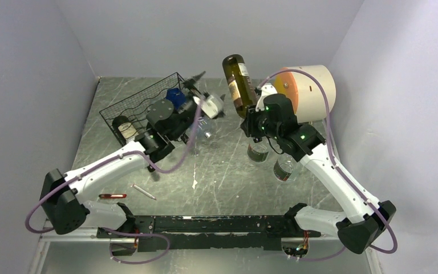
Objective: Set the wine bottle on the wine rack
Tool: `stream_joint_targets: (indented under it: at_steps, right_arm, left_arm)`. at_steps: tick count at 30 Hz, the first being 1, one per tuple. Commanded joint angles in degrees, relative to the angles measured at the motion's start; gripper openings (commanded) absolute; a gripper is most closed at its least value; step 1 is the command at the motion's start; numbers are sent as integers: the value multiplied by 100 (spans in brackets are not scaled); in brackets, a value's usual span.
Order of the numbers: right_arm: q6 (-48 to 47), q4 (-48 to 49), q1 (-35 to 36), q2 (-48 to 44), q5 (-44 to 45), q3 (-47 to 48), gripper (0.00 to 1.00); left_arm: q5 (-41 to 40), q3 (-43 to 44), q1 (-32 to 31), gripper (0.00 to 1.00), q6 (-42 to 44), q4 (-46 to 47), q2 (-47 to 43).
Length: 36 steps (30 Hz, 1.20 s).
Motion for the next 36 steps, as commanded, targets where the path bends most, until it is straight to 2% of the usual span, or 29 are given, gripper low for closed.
stream_joint_targets:
  at_steps: [1,4,8,14,22,26,29,36]
  right_arm:
    - [-194,1032,-6,-31,-238,-9,0]
    - [-564,1276,-4,68,-754,-124,0]
    - [-720,1309,5,452,-1256,34,0]
    - [-559,1654,172,1240,-1652,302,0]
    - [-801,1734,439,2596,-1557,1222,0]
    - [-1013,1206,438,3430,-1542,2093,0]
    - [-993,1042,440,3955,-1512,2563,0]
    - [-868,798,438,4769,-1468,3429,0]
  left_arm:
    - [-1434,457,308,96,-3364,-798,-513]
    - [-1141,99,563,96,-4767,-1345,-938]
    - [-1285,-253,633,96,-5571,-2126,-1463]
    - [-2001,-355,637,96,-5620,-3311,-2246]
    - [-2349,-500,638,96,-5446,-3780,-3059]
    - [-2289,-557,639,96,-5451,-3889,-3281]
    - [-1931,-601,637,96,-5373,-3938,-3366]
    - [-1844,-530,641,96,-5519,-4147,-3294]
